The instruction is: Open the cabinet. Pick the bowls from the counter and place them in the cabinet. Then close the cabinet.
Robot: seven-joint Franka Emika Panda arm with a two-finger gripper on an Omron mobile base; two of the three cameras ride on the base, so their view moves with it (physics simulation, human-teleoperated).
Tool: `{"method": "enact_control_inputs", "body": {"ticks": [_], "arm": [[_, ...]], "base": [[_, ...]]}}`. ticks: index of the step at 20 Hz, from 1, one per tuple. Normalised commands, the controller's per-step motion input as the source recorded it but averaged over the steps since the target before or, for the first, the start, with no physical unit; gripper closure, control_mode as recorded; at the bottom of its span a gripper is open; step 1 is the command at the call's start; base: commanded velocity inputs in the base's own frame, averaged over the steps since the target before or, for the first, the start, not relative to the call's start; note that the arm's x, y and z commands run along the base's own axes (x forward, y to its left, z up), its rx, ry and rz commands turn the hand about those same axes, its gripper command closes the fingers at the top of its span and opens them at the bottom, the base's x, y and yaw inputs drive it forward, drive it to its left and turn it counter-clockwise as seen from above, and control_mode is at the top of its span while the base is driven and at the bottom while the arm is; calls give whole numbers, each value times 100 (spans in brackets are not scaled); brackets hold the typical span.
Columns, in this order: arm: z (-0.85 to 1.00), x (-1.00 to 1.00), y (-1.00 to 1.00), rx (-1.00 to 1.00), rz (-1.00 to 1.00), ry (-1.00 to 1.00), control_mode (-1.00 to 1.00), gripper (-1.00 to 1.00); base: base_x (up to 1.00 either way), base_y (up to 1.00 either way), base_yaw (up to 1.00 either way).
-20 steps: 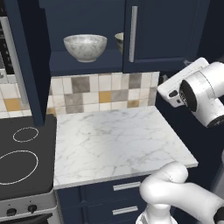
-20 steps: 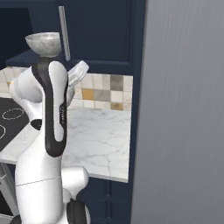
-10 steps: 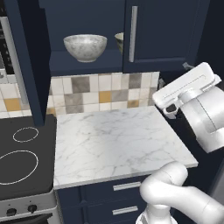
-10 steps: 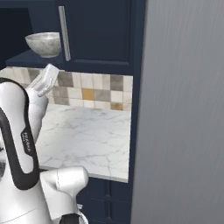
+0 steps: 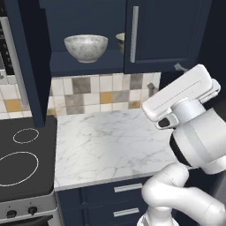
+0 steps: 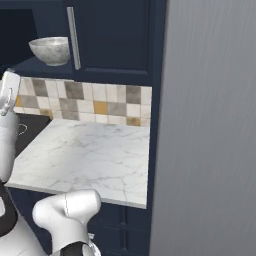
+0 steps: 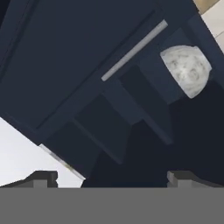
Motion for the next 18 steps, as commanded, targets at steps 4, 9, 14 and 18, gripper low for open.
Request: {"method": "enact_control_inputs", "body": {"ticks": [4, 9, 14, 18], "arm": [[8, -51, 86, -19, 0, 0, -100, -100], [0, -38, 97, -21, 0, 0, -100, -100], [0, -13, 100, -25, -1, 0, -100, -100], [0, -6, 100, -28, -10, -2, -100, -100]], "base": [[0, 0, 0], [0, 0, 0], [0, 0, 0], [0, 0, 0]]}}
